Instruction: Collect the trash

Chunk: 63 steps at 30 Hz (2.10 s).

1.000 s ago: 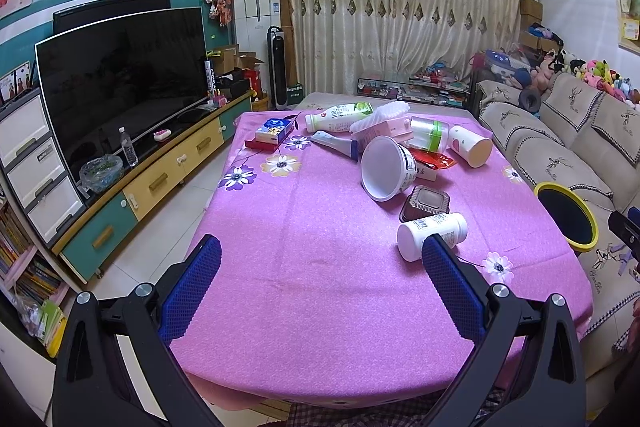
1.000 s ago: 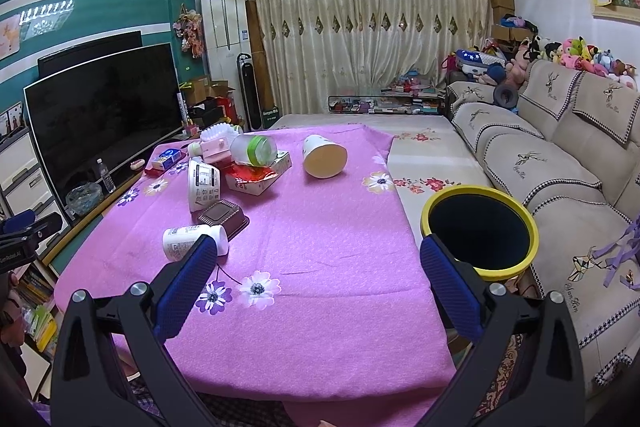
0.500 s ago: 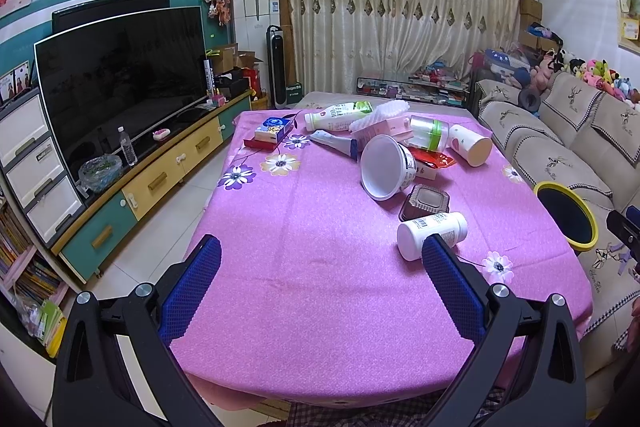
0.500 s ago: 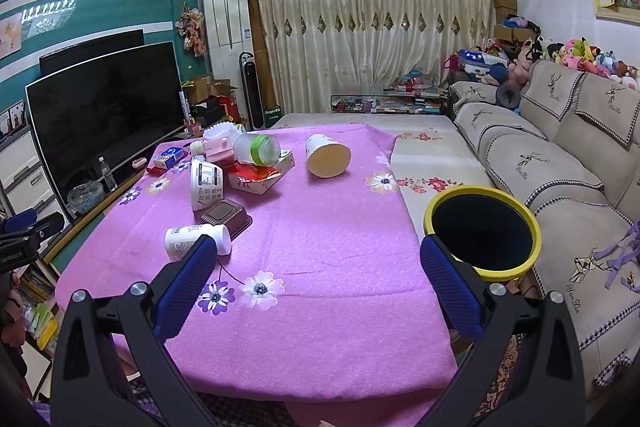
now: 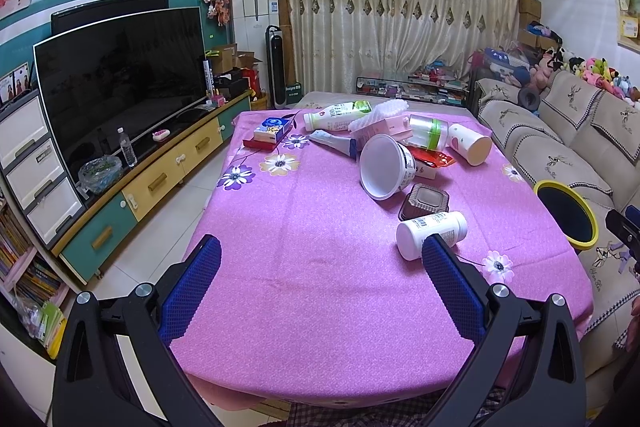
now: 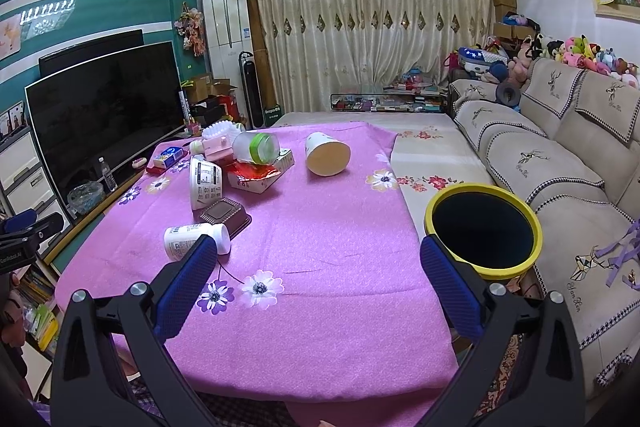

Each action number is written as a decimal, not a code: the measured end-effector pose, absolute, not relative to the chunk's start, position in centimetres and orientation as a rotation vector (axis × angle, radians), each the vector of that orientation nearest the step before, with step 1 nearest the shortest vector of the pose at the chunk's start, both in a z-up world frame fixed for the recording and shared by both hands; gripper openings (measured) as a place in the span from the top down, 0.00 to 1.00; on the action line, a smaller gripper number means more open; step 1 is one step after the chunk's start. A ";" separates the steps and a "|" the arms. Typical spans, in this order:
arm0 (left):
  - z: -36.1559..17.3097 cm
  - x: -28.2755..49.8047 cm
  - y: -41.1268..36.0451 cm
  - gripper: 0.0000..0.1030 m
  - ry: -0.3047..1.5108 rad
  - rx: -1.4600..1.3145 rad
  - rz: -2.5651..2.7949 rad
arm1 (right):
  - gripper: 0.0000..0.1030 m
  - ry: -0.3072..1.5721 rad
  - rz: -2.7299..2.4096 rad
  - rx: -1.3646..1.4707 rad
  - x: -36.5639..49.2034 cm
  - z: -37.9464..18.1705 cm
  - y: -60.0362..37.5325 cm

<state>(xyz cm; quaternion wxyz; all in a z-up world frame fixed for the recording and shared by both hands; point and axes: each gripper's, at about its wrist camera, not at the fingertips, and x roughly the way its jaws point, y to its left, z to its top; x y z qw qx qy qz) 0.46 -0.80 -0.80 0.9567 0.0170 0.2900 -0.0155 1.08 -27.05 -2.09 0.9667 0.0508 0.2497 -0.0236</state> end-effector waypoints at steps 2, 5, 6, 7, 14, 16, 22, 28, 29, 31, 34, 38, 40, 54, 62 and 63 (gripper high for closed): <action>-0.8 0.5 -0.9 0.04 0.589 0.035 -0.032 | 0.06 0.505 -0.047 0.103 1.1 -2.1 -27.1; -0.8 0.5 -0.9 0.04 0.590 0.035 -0.033 | 0.06 0.505 -0.047 0.103 1.1 -2.1 -27.1; -0.7 0.4 -0.8 0.04 0.590 0.035 -0.033 | 0.06 0.505 -0.047 0.103 1.1 -2.1 -27.1; -0.8 0.4 -0.8 0.04 0.591 0.036 -0.033 | 0.06 0.506 -0.047 0.103 1.1 -2.1 -27.1; -0.9 0.5 -1.0 0.04 0.593 0.039 -0.035 | 0.06 0.516 -0.045 0.108 1.1 -2.5 -27.2; -1.0 0.6 -1.0 0.04 0.593 0.042 -0.036 | 0.06 0.520 -0.039 0.116 1.3 -2.6 -27.3; -1.2 1.2 -1.1 0.04 0.596 0.047 -0.042 | 0.06 0.544 0.005 0.163 2.6 -3.2 -27.7; -1.8 2.2 -1.2 0.04 0.607 0.043 -0.055 | 0.06 0.586 0.006 0.144 5.3 -4.3 -27.5; -1.9 2.5 -1.3 0.04 0.608 0.047 -0.058 | 0.06 0.587 0.008 0.144 5.8 -4.4 -27.7; -2.1 2.9 -1.4 0.04 0.606 0.050 -0.062 | 0.06 0.588 0.018 0.153 7.3 -4.7 -28.0; -2.4 3.5 -1.7 0.04 0.607 0.053 -0.072 | 0.06 0.579 0.028 0.161 9.7 -4.6 -28.3; -2.9 4.8 -2.2 0.04 0.617 0.064 -0.088 | 0.15 0.583 0.017 0.144 13.6 -4.6 -28.7; -3.1 5.3 -2.4 0.04 0.620 0.070 -0.094 | 0.20 0.587 0.019 0.146 15.5 -4.6 -28.8; -4.4 8.0 -3.7 0.04 0.634 0.095 -0.118 | 0.60 0.719 0.054 0.190 29.9 -7.9 -29.0; -5.2 9.3 -3.4 0.04 0.658 0.079 -0.124 | 0.70 0.770 0.044 0.157 34.1 -9.3 -28.4; -5.3 9.5 -3.4 0.04 0.661 0.078 -0.125 | 0.70 0.773 0.048 0.158 34.3 -9.4 -28.3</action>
